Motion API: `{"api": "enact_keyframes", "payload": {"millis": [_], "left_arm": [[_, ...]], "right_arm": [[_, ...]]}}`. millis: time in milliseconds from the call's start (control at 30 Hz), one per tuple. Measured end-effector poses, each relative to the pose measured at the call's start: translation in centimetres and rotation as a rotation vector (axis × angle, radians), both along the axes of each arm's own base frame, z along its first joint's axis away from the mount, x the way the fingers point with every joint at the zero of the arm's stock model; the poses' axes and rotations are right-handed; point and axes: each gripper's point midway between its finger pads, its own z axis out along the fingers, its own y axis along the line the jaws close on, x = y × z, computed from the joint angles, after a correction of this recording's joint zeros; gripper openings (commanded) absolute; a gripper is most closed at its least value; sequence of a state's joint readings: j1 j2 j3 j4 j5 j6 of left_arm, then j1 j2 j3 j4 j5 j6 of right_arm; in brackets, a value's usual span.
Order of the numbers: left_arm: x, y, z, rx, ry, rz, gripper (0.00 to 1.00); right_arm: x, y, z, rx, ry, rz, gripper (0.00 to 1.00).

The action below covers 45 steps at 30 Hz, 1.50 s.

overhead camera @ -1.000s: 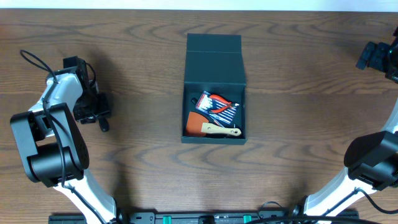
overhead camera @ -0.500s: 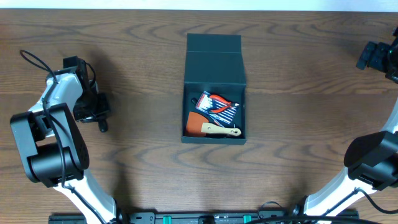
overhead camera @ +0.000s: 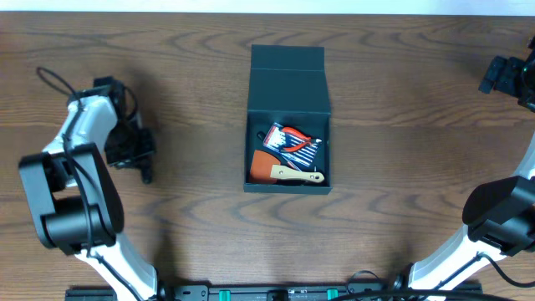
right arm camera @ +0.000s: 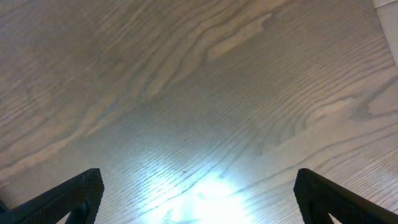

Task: Pack container
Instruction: 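Carry the screwdriver into the green box and lower it, then release the screwdriver and raise both grippers toward the box lid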

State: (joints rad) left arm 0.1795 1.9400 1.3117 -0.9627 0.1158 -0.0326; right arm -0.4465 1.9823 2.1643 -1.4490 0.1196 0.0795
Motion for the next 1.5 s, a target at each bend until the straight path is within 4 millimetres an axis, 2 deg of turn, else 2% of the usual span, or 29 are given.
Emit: {"api": "enact_keyframes", "payload": {"millis": [133,200,267,333,367,467,567,667,767,867,1067,1267,1400,1500], "left_arm": [[2.8,-4.6,5.9,-0.003,-0.163,-0.171,0.06],[4.1,-7.8,9.9,-0.007,-0.284,-0.305,0.06],[4.5,-11.4,13.6,-0.014,-0.397,-0.470,0.06],[3.9,-15.4,16.6,-0.021,-0.495,-0.687,0.05],[3.4,-16.9,17.5,-0.024,-0.524,-0.779,0.06],[1.1,-21.6,18.5,-0.033,-0.572,-1.111,0.06],[-1.0,-25.8,18.3,-0.043,-0.597,-1.424,0.06],[-1.9,-28.9,18.0,-0.049,-0.639,-1.605,0.06],[-2.3,-30.7,16.9,-0.055,-0.637,-1.716,0.06],[-2.1,-32.2,14.8,-0.064,-0.605,-1.785,0.06],[-1.3,-33.0,9.0,-0.094,-0.475,-1.825,0.06],[-1.6,-32.7,4.4,-0.125,-0.337,-1.841,0.06],[-2.0,-32.3,2.4,-0.140,-0.269,-1.839,0.06],[-2.1,-32.3,1.9,-0.143,-0.255,-1.839,0.06]], "right_arm": [[0.0,0.2,-0.1,0.013,-0.001,0.004,0.99],[0.0,0.3,-0.1,0.015,0.000,0.004,0.99],[0.0,0.3,-0.1,0.016,-0.001,0.005,0.99],[0.0,0.3,-0.1,0.016,-0.001,0.005,0.99],[0.0,0.3,-0.1,0.016,-0.001,0.005,0.99],[0.0,0.4,-0.1,0.020,-0.003,0.006,0.99],[0.2,0.6,-0.1,0.035,-0.011,0.011,0.99],[0.3,0.8,-0.1,0.043,-0.015,0.014,0.99],[0.3,0.9,-0.1,0.049,-0.017,0.016,0.99],[0.3,0.9,-0.1,0.052,-0.019,0.017,0.99],[0.3,1.0,-0.1,0.055,-0.019,0.017,0.99],[0.3,1.0,-0.1,0.054,-0.018,0.018,0.99],[0.3,1.0,-0.1,0.055,-0.017,0.018,0.99],[0.3,1.0,-0.1,0.055,-0.017,0.018,0.99]]}}
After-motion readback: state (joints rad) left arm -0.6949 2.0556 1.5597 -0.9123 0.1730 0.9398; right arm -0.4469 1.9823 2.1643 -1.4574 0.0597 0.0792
